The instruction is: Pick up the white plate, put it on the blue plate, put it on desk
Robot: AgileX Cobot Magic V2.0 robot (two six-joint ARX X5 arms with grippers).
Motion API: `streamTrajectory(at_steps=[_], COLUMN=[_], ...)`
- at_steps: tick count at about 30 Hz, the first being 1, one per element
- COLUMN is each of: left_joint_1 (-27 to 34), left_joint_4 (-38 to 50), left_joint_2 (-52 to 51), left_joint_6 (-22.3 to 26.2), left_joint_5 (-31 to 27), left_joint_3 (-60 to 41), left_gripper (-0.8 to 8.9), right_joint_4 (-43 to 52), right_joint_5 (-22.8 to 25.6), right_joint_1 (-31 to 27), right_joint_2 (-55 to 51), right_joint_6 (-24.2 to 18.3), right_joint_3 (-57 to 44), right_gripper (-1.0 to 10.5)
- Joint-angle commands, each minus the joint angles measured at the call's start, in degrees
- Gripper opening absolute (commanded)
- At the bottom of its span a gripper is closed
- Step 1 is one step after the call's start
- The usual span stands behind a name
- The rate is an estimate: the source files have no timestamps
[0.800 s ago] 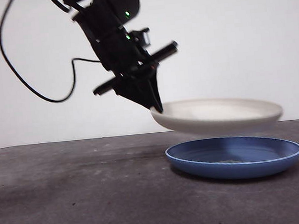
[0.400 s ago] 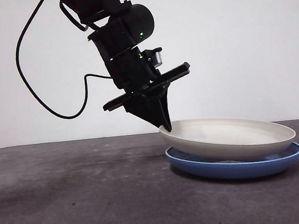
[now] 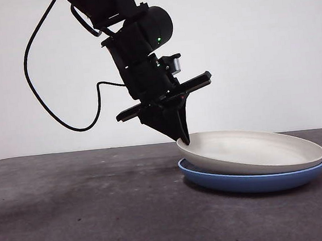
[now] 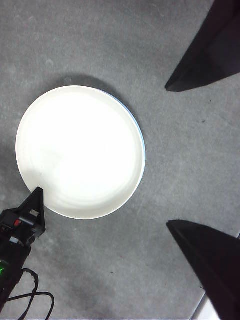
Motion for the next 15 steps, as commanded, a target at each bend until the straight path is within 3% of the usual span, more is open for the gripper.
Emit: streamTrajectory(at_steps=[1,5,10,15], left_joint_1=[-0.57,-0.61,-1.18,-2.62], left_joint_4=[0.63,0.09,0.09,0.28], left_joint_2=[1.57,1.6,1.6,1.6], left_joint_6=[0.09,0.5,0.5,1.84], left_joint_5=[-0.33,-1.16,-1.14,-1.14], left_joint_3=[1.68,1.68,1.68,1.68], left_gripper=[0.09,0.13,1.56,1.66], right_joint_4=[0.17,0.13,0.15,0.0], right_joint_5=[-0.13,-0.15,-0.15,-0.15], right_joint_1=[0.15,0.15,0.15,0.15], right_joint_2=[0.28,0.28,0.28,0.28], right_joint_6=[0.63,0.63,0.63,0.61], right_joint_3=[1.22,1.22,1.22,1.22], right_gripper=[4.1,4.1,4.1,4.1])
